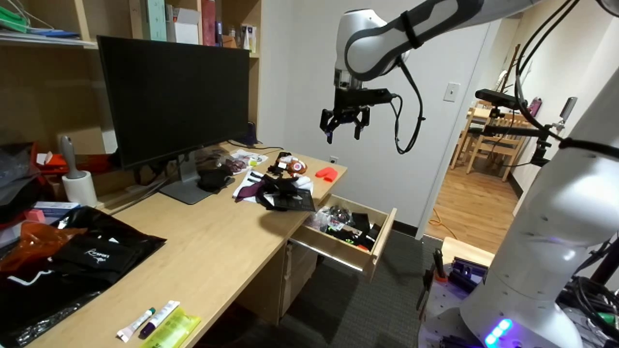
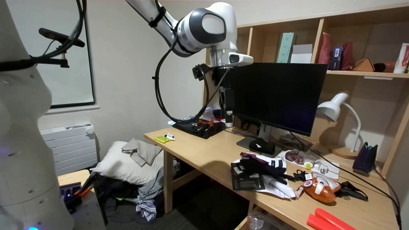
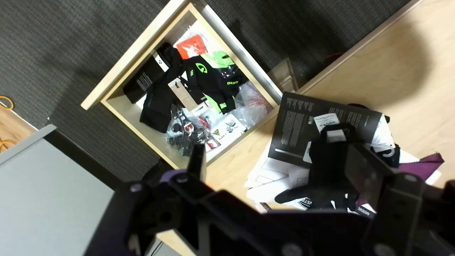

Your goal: Put the pair of socks in the drawer

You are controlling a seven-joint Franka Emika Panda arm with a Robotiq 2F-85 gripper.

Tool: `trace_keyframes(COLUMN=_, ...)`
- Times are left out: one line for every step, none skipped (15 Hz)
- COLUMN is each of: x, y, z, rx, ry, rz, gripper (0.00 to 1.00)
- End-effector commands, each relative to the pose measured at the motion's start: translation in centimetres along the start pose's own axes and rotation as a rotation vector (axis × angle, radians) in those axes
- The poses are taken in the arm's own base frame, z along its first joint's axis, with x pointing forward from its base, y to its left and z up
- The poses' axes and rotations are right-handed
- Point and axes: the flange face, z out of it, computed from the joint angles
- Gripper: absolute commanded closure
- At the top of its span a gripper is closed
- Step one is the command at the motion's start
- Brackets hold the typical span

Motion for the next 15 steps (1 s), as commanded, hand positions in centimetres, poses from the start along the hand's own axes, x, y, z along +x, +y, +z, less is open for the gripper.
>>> trace_keyframes(x=-0.1, y=-0.2, z=-0.3, rx=0.002, ry=0.002, rz=-0.006, gripper=0.0)
trace_keyframes(x=0.2, y=-0.6, z=0.1, rx=0.008, ry=-0.015, rz=0.012, gripper=0.0)
trace_keyframes(x=1.3, y=-1.1, z=1.1, rx=-0.003, ry=-0.013, rz=0.065, gripper=0.0)
trace_keyframes(x=2.4, y=-1.6, z=2.4, rx=-0.018, ry=-0.029, rz=0.088, gripper=0.0)
trace_keyframes(x=3.3, y=-2.0, z=3.5, rx=-0.012, ry=-0.041, rz=0.111, gripper=0.0)
trace_keyframes(x=4.4, y=-2.6, z=4.9, rx=-0.006, ry=-0.042, rz=0.124, gripper=0.0)
trace_keyframes(x=5.4, y=-3.4, z=6.3, rx=0.008, ry=-0.019, rz=0.152, gripper=0.0)
trace_keyframes(x=6.3, y=-4.4, z=7.7, rx=0.001, ry=-0.031, rz=0.141, gripper=0.0)
trace_keyframes(x=7.0, y=-5.5, z=9.4, rx=-0.001, ry=-0.043, rz=0.123, gripper=0.0)
trace_keyframes(x=7.8, y=-6.7, z=11.0, rx=-0.003, ry=-0.046, rz=0.112, gripper=0.0)
trace_keyframes(x=8.4, y=-7.9, z=12.3, rx=-0.019, ry=-0.039, rz=0.095, gripper=0.0)
trace_keyframes(x=9.0, y=-9.0, z=13.5, rx=-0.02, ry=-0.041, rz=0.076, gripper=0.0)
trace_keyframes(x=9.6, y=-10.0, z=14.4, rx=-0.024, ry=-0.038, rz=0.063, gripper=0.0)
trace_keyframes(x=10.4, y=-11.0, z=15.3, rx=-0.027, ry=-0.025, rz=0.057, gripper=0.0)
trace_keyframes(x=11.2, y=-11.8, z=15.9, rx=-0.036, ry=-0.021, rz=0.051, gripper=0.0)
